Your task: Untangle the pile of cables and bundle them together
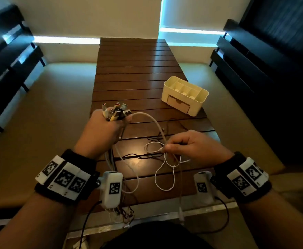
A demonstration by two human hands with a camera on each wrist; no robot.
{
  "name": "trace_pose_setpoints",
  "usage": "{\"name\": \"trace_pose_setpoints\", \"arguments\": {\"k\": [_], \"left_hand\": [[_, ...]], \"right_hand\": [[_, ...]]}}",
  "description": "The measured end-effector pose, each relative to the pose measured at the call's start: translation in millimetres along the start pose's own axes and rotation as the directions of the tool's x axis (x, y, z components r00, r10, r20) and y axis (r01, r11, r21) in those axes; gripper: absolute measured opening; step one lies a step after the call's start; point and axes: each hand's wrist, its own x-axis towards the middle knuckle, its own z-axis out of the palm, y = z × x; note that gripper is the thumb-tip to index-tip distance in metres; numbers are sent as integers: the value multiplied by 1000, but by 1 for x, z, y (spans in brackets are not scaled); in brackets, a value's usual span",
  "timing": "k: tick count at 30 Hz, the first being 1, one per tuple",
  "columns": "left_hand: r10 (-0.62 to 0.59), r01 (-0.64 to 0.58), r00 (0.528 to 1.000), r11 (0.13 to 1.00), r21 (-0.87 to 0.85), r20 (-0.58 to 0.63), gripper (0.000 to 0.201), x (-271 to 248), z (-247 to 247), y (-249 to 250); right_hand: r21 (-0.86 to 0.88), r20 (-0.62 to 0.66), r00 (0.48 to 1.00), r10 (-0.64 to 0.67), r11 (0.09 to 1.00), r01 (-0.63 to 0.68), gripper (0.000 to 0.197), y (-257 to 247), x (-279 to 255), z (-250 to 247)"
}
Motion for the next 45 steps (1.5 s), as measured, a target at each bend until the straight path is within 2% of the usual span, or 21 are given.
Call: {"name": "trace_pose_setpoints", "arguments": {"k": [2, 3, 5, 8, 11, 13, 15, 17, 18, 20, 22, 24, 26, 28, 31, 34, 38, 39, 42, 44, 45], "left_hand": [[-41, 38, 993, 999, 28, 110, 25, 2, 7, -6], [-76, 71, 982, 997, 37, 171, 22, 3, 12, -8], [-126, 108, 956, 991, 82, 266, 21, 0, 25, -12], [-129, 91, 921, 989, 118, 367, 22, -5, 45, -15], [-120, 82, 900, 991, 107, 419, 20, -7, 56, -14], [-114, 80, 897, 992, 95, 427, 22, -7, 58, -14], [-103, 86, 915, 994, 60, 389, 22, -7, 53, -16], [-100, 109, 949, 994, -15, 298, 16, -5, 44, -20], [-108, 129, 963, 989, -68, 248, 13, -4, 38, -21], [-121, 151, 978, 973, -175, 171, 17, -2, 27, -23], [-114, 138, 987, 962, -236, 113, 23, -3, 19, -24], [-98, 115, 992, 954, -278, 74, 25, -6, 15, -24], [-74, 89, 996, 941, -327, 58, 24, -10, 15, -23], [-57, 72, 997, 917, -393, 50, 19, -14, 16, -18], [-27, 50, 998, 843, -536, 51, 14, -18, 15, -8], [-13, 31, 999, 778, -627, 33, 19, -20, 7, 2], [-11, 42, 999, 750, -660, 51, 19, -24, -3, -1], [-10, 47, 998, 756, -653, 60, 17, -26, -5, -6], [-54, 88, 996, 800, -594, 75, 16, -31, -11, -22], [-120, 129, 991, 821, -557, 52, 16, -34, -18, -35], [-153, 146, 988, 825, -546, 33, 17, -35, -22, -42]], "right_hand": [[-69, 65, 993, 98, 993, -94, 24, 9, -10, 4], [-124, 57, 989, 136, 984, -128, 29, 11, -14, 5], [-170, -54, 985, 166, 970, -173, 38, 14, -21, 5], [-82, -249, 962, 111, 987, -135, 33, 6, -26, 7], [-106, -257, 966, 41, 992, -71, 24, 4, -23, 20], [-90, -255, 966, 49, 993, -74, 15, 7, -21, 32], [-62, -259, 963, 72, 994, -91, 13, 12, -21, 39], [-67, -170, 974, 147, 985, -161, 14, 18, -22, 44], [-106, -93, 973, 214, 969, -223, 15, 23, -22, 47], [-292, 37, 932, 360, 896, -335, 21, 33, -20, 51], [-394, 46, 899, 436, 835, -385, 35, 34, -16, 50], [-306, -35, 926, 375, 879, -367, 45, 21, -10, 44], [-120, -76, 956, 283, 949, -290, 50, 2, -3, 45], [12, -20, 978, 207, 978, -207, 59, -17, 5, 54], [-10, 141, 981, 132, 991, -131, 74, -34, 17, 85], [156, 222, 969, 110, 977, -147, 64, -32, 27, 108], [369, 363, 928, 80, 903, -222, 20, -24, 32, 114], [380, 398, 914, 78, 893, -241, 13, -22, 32, 116], [339, 460, 882, 97, 900, -276, 11, -14, 39, 120], [271, 461, 878, 129, 922, -278, 9, -4, 47, 121], [235, 435, 890, 140, 936, -262, 15, 1, 51, 120]]}}
